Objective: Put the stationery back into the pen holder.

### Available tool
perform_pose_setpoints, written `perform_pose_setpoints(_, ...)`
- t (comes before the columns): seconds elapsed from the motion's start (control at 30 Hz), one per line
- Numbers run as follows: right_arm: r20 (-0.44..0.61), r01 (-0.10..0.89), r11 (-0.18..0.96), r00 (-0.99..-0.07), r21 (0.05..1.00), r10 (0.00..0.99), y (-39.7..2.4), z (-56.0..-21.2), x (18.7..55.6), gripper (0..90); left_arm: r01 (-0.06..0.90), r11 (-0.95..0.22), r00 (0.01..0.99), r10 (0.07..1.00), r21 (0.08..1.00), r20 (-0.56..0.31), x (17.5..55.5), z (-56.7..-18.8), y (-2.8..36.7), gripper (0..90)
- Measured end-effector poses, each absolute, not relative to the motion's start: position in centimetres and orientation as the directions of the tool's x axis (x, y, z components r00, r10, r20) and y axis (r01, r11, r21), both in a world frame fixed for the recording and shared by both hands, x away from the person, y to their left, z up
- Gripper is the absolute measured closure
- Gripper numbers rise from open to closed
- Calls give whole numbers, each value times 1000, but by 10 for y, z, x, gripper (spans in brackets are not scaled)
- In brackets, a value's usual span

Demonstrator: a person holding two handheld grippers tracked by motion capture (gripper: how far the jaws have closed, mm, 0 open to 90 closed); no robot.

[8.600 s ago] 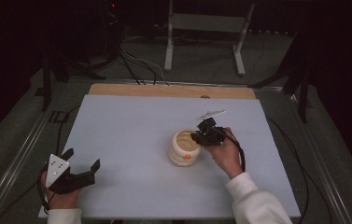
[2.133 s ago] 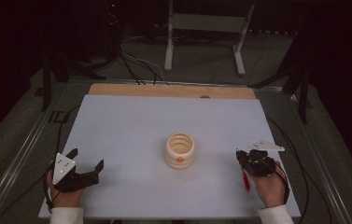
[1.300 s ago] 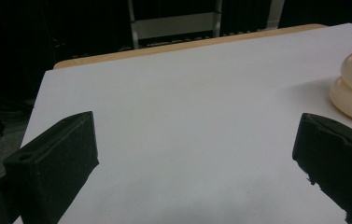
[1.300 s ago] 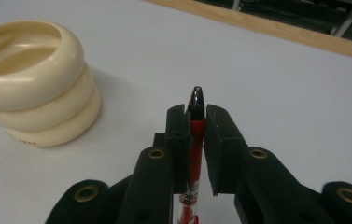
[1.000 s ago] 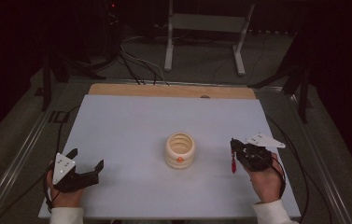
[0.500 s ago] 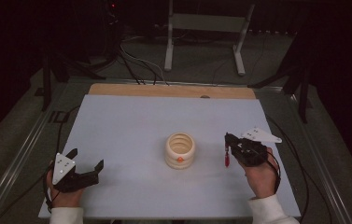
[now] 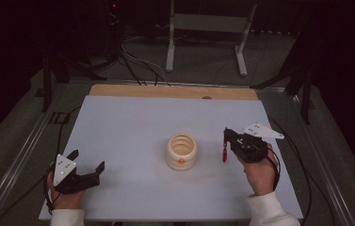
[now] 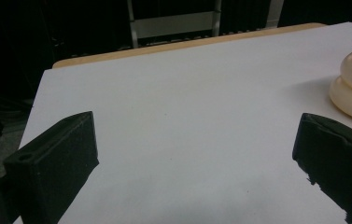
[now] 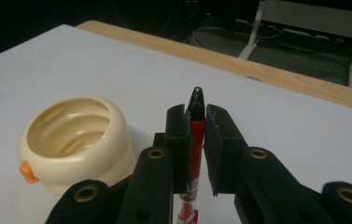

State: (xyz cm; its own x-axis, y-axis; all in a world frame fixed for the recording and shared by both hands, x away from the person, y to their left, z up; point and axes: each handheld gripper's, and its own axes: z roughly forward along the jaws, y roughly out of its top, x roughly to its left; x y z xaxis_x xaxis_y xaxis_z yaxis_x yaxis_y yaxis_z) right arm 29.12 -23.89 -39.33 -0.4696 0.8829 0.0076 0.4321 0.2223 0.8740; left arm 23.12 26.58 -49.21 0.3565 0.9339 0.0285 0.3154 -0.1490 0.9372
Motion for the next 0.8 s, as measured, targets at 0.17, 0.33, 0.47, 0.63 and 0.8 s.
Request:
perform_pose_setpoints(0.17,16,420,210,-474,883,881,-236,-388,294,811,316,-149,357,934,937,28,231,-492,266,7)
perform_pose_setpoints(0.33,32,409,188,-474,893,880,-233,-381,297,811,317,-151,358,933,936,30,231,-492,266,7)
perform_pose_setpoints(0.47,40,396,175,-479,902,877,-230,-375,299,811,316,-149,357,934,937,28,231,-492,266,7)
perform_pose_setpoints(0.63,44,380,166,-486,910,873,-225,-368,301,811,315,-150,357,934,937,29,231,-492,266,7)
perform_pose_setpoints(0.8,49,367,160,-500,916,865,-219,-361,303,811,315,-149,356,934,938,29,231,-492,266,7)
